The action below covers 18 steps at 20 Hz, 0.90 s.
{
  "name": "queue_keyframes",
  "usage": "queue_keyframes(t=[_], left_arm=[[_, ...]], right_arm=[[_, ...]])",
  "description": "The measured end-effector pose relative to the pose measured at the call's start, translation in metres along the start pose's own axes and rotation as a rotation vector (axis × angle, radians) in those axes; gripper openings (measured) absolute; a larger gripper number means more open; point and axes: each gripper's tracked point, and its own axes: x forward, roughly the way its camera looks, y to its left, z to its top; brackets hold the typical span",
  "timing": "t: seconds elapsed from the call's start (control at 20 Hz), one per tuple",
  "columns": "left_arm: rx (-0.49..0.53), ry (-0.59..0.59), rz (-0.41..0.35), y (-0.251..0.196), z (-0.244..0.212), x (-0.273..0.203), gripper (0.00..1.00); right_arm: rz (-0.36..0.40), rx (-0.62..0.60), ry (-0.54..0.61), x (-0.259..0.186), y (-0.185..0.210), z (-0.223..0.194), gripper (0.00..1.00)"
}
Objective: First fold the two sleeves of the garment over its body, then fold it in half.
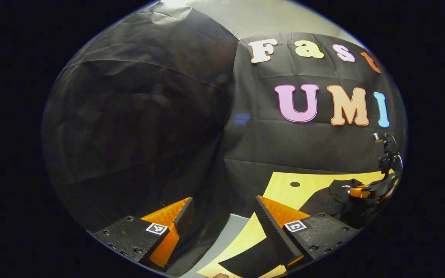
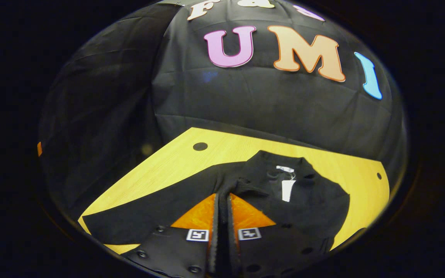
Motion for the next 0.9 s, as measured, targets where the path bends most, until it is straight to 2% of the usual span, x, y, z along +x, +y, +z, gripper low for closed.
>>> queue_keyframes(t=[0.1,0.15,0.2,0.3,0.45,0.55,0.75,0.9], left_arm=[[-0.006,0.033,-0.006,0.001,-0.013,0.003,1.0],[-0.013,0.055,-0.01,0.002,-0.02,0.005,0.94],[-0.025,0.087,-0.012,0.002,-0.029,0.008,0.94],[-0.054,0.156,-0.031,-0.003,-0.049,0.015,0.94],[-0.066,0.333,-0.072,-0.015,-0.094,0.014,0.95],[-0.067,0.415,-0.094,-0.022,-0.12,0.011,0.97],[-0.023,0.552,-0.13,-0.039,-0.179,0.007,0.97],[0.012,0.619,-0.162,-0.051,-0.208,-0.001,0.97]], right_arm=[[-0.007,0.017,-0.018,0.0,0.0,0.01,0.77],[-0.012,0.021,-0.041,-0.002,0.002,0.012,1.0],[-0.014,0.022,-0.052,-0.003,0.002,0.017,0.95],[-0.024,0.02,-0.055,-0.008,-0.003,0.018,0.97],[-0.063,0.005,-0.037,-0.014,-0.019,0.014,0.99],[-0.087,-0.003,-0.034,-0.019,-0.029,0.012,0.97],[-0.133,-0.024,-0.018,-0.03,-0.049,0.007,0.95],[-0.161,-0.036,-0.006,-0.037,-0.062,0.005,0.97]])
